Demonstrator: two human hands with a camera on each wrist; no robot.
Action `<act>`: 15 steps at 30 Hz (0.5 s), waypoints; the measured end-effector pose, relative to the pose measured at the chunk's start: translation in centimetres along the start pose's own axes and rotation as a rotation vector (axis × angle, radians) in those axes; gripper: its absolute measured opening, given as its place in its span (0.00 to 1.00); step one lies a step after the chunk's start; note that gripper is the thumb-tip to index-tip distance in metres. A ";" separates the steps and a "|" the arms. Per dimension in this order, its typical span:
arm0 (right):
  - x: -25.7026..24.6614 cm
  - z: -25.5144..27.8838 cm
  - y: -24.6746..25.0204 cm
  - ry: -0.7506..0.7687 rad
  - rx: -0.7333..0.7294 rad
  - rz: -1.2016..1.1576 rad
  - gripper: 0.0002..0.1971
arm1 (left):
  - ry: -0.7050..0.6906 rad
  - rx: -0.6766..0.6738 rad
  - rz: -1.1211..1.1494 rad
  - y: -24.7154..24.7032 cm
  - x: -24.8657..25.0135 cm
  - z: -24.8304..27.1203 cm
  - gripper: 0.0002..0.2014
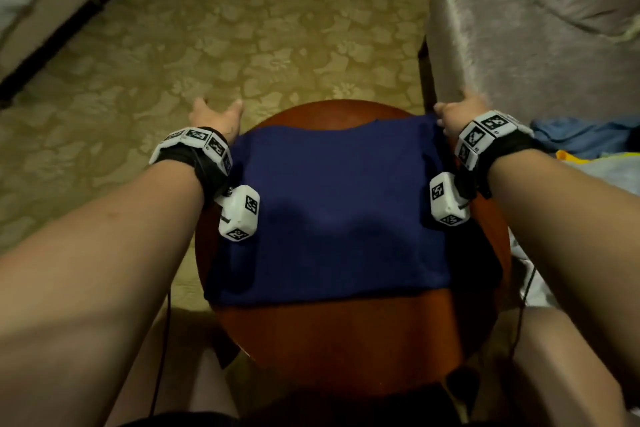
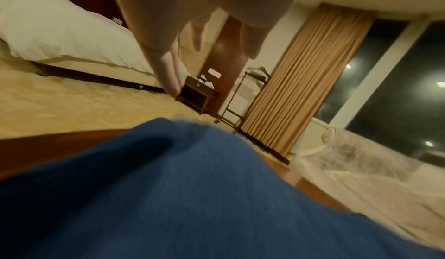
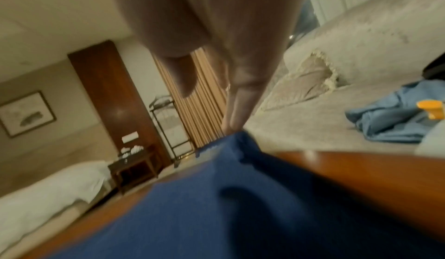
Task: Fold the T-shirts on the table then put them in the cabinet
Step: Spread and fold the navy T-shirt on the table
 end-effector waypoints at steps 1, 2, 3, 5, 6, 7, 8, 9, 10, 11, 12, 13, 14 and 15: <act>0.0 0.9 -0.4 0.023 -0.024 0.067 0.37 | -0.025 -0.043 -0.043 -0.8 -0.3 0.4 0.37; 0.3 1.4 -0.8 0.035 -0.052 0.131 0.37 | -0.055 -0.080 -0.078 -1.6 -0.7 0.8 0.38; 0.6 1.6 -1.0 0.052 -0.076 0.186 0.36 | -0.090 -0.110 -0.108 -2.3 -1.1 1.1 0.37; 1.0 1.8 -1.4 0.100 -0.107 0.241 0.34 | -0.142 -0.154 -0.177 -3.1 -1.8 1.9 0.34; 1.0 2.2 -1.5 0.127 -0.125 0.267 0.34 | -0.164 -0.165 -0.217 -3.3 -2.1 2.3 0.33; 1.0 2.8 -1.6 0.145 -0.138 0.294 0.32 | -0.188 -0.168 -0.265 -3.3 -2.2 2.8 0.32; 1.1 3.4 -1.7 0.168 -0.154 0.323 0.31 | -0.218 -0.169 -0.327 -3.2 -2.4 3.4 0.31; 1.0 4.1 -1.7 0.188 -0.166 0.344 0.29 | -0.251 -0.176 -0.400 -2.9 -2.4 4.1 0.30; 1.1 4.7 -1.7 0.210 -0.184 0.370 0.29 | -0.282 -0.195 -0.470 -2.8 -2.5 4.8 0.29; 1.1 5.4 -1.6 0.231 -0.201 0.405 0.29 | -0.304 -0.225 -0.529 -2.6 -2.7 5.5 0.29; 1.2 6.2 -1.7 0.253 -0.226 0.443 0.29 | -0.321 -0.260 -0.582 -2.5 -2.9 6.2 0.29; 1.4 7.1 -1.8 0.272 -0.262 0.481 0.31 | -0.333 -0.290 -0.633 -2.3 -3.2 7.0 0.29; 1.8 7.9 -2.0 0.280 -0.306 0.518 0.33 | -0.341 -0.313 -0.678 -2.1 -3.5 7.6 0.30; 2.2 8.9 -2.1 0.287 -0.345 0.566 0.38 | -0.340 -0.333 -0.715 -1.8 -3.9 8.2 0.32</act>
Point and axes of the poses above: each hand's wrist, its own z-axis away from the middle knuckle, its own y-axis out of the back of the hand, x = y × z, the point moved 6 cm from there along -z, towards the middle knuckle, and after that the axes turned 12 degrees about x, right-handed, at the moved point
